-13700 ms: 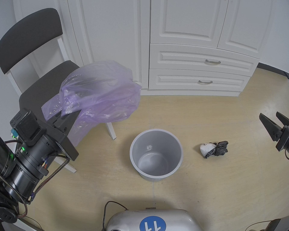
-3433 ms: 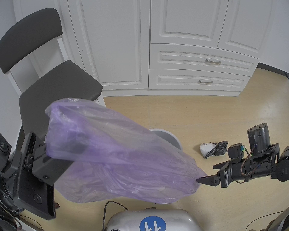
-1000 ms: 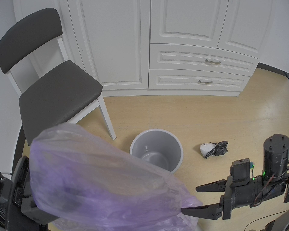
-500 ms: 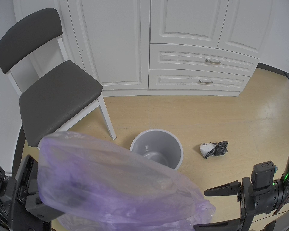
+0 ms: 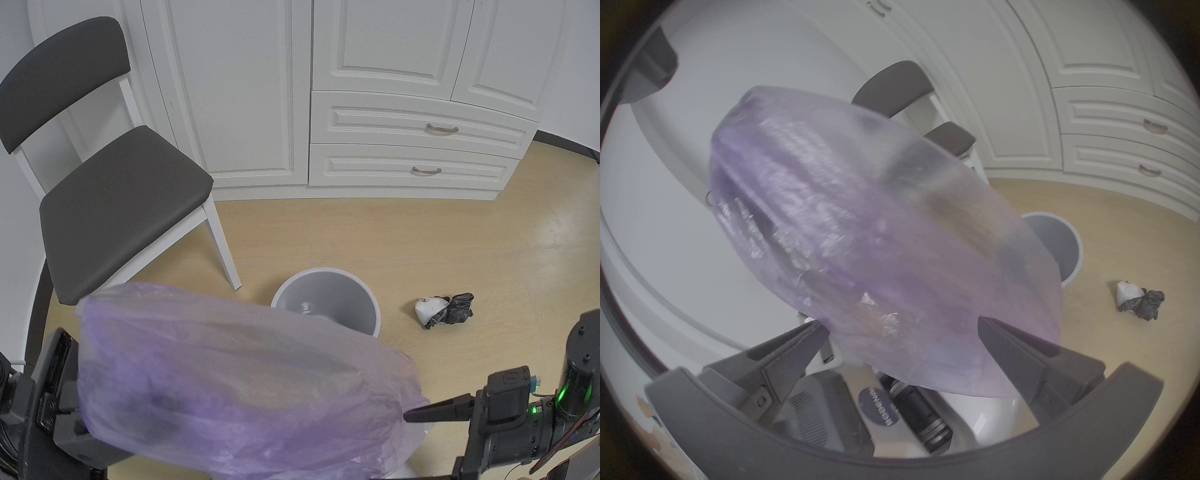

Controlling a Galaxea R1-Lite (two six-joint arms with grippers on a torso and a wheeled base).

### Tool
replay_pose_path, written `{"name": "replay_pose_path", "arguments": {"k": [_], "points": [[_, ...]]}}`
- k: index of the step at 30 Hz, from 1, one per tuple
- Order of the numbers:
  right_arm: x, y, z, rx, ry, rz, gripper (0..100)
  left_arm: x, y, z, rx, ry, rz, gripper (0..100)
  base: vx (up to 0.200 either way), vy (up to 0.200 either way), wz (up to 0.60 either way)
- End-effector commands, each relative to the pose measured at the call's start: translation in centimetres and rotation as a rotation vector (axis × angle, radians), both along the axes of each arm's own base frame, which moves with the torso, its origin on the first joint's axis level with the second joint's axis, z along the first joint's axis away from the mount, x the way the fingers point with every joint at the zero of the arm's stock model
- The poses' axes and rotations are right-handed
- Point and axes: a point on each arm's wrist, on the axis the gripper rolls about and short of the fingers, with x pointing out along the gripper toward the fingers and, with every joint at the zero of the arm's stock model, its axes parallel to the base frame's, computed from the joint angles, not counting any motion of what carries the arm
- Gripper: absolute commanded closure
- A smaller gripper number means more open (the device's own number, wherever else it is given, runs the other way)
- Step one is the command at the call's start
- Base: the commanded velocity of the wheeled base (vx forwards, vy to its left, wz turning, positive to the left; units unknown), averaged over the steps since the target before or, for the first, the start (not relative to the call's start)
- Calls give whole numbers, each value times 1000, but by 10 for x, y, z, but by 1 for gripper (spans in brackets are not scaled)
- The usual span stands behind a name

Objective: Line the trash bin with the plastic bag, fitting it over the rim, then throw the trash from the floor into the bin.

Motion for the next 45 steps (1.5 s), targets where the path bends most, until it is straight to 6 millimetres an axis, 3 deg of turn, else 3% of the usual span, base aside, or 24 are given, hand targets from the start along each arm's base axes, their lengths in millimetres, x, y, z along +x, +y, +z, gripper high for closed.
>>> {"name": "replay_pose_path", "arguments": {"k": [1, 10, 18, 30, 42, 45], "points": [[16, 9, -10, -26, -3, -76, 0, -5, 3, -1, -5, -3, -25, 100, 0, 0, 0], [19, -21, 21, 105, -115, -176, 0, -7, 7, -6, 29, -24, -71, 100, 0, 0, 0], [20, -42, 39, 79, -134, -239, 0, -4, 8, -6, 32, -23, -53, 100, 0, 0, 0], [38, -30, 18, 0, -45, -225, 0, -3, 7, -6, 32, -23, -53, 100, 0, 0, 0], [41, -8, -9, -99, 46, -158, 0, -5, 5, -7, 36, -19, -71, 100, 0, 0, 0], [34, -4, -9, -84, 64, -110, 0, -5, 4, -8, 41, -16, -74, 100, 0, 0, 0]]}}
